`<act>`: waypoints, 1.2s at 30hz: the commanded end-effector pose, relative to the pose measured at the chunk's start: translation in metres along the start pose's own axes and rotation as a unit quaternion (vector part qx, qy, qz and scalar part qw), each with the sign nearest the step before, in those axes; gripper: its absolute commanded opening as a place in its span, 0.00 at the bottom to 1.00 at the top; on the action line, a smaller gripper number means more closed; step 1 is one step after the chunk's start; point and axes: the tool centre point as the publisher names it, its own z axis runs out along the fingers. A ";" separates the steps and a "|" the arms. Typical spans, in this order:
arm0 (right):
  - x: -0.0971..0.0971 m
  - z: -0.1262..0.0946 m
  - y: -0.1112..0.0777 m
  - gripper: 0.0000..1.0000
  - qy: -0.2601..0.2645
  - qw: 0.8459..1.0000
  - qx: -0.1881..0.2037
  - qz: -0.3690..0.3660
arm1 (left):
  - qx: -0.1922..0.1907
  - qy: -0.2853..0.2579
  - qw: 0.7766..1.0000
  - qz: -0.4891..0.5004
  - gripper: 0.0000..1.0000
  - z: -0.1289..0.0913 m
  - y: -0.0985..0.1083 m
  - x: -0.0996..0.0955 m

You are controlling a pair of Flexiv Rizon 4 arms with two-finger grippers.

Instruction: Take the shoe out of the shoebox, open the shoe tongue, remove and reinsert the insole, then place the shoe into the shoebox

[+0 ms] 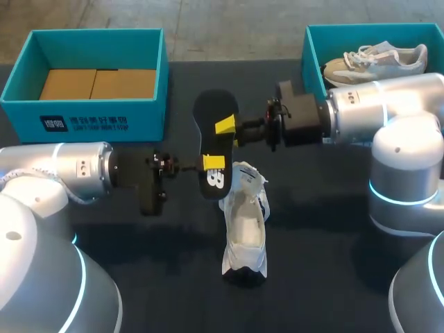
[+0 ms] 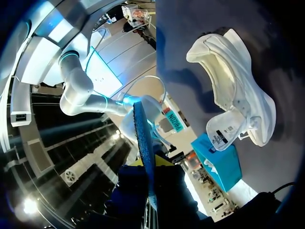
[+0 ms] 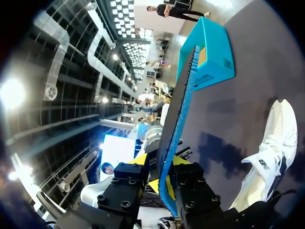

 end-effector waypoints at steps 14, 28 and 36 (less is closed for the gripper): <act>-0.001 0.000 -0.003 0.00 0.011 1.000 -0.008 0.000 | -0.010 0.009 1.000 0.002 0.29 0.003 -0.002 0.002; -0.008 -0.007 -0.010 0.00 0.010 1.000 -0.014 0.002 | -0.016 0.039 0.999 -0.017 1.00 -0.042 0.001 -0.018; -0.016 -0.008 -0.010 0.00 0.003 1.000 -0.015 0.000 | -0.001 0.079 0.996 -0.044 1.00 -0.079 0.011 -0.024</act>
